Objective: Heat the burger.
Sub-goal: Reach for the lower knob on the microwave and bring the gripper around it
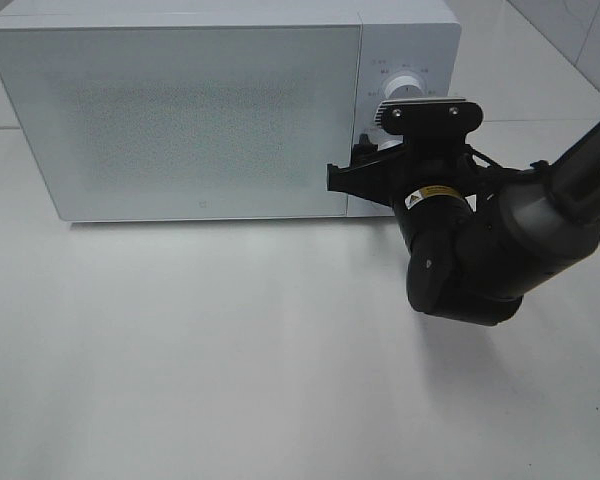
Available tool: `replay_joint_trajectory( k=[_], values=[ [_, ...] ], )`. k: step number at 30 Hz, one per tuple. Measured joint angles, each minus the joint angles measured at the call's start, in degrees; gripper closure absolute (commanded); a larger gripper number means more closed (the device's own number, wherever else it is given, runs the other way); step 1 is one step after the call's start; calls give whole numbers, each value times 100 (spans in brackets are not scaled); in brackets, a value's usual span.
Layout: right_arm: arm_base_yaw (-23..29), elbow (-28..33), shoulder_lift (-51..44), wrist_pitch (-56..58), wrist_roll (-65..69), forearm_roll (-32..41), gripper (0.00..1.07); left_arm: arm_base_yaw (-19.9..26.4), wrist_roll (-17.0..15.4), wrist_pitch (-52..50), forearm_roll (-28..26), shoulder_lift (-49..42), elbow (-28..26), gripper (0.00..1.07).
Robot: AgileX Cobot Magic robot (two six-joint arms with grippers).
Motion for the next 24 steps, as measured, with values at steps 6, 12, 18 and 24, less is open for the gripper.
replay_joint_trajectory(
  k=[6, 12, 18, 24],
  values=[
    [0, 0, 63, -6, 86, -69, 37, 0, 0, 0, 0, 0, 0, 9],
    [0, 0, 229, -11, 97, -183, 37, 0, 0, 0, 0, 0, 0, 9],
    [0, 0, 229, 6, 103, -189, 39, 0, 0, 0, 0, 0, 0, 9],
    [-17, 0, 229, 6, 103, -178, 50, 0, 0, 0, 0, 0, 0, 9]
  ],
)
